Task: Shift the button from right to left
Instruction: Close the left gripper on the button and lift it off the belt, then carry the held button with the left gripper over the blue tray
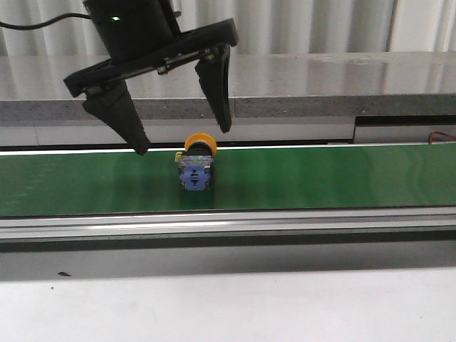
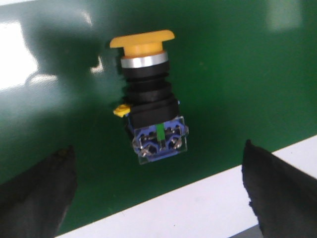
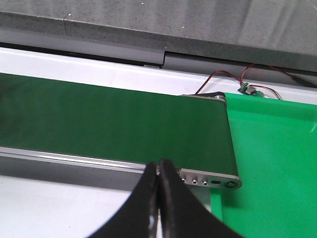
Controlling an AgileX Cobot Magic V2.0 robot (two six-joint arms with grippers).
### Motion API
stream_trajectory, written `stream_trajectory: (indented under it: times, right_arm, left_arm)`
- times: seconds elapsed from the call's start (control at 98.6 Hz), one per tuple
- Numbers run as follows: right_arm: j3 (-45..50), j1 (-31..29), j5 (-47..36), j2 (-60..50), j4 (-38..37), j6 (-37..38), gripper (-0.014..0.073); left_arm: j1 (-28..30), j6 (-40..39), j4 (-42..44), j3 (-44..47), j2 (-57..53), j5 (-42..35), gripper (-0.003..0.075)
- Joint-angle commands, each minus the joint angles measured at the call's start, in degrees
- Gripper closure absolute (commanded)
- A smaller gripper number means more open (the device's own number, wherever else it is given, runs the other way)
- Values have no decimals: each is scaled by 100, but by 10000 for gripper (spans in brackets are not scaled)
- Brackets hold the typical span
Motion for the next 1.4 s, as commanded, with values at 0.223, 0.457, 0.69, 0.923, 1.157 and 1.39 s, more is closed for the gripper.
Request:
stream_trajectory:
  times: [0.223, 0.457, 0.69, 0.923, 1.157, 1.39]
  right_arm:
    - [-144, 1, -458, 51, 29, -48, 661]
    - [-144, 1, -464, 51, 29, -48, 661]
    - [-144, 1, -464, 51, 29, -48, 661]
    - [-144, 1, -464, 51, 29, -48, 661]
    - [-144, 1, -464, 51, 29, -48, 661]
    - [-144, 1, -464, 51, 29, -48, 661]
  left_arm:
    - [-36, -581, 650, -262, 163, -29, 108]
    - [-36, -770, 910, -262, 172, 66, 444]
    - [-36, -770, 1052, -267, 139, 59, 618]
    - [260, -770, 1133, -276, -173, 70, 618]
    - [1017, -521, 1661, -276, -510, 537, 618]
    - [3211, 780, 1664, -276, -589, 1117, 618]
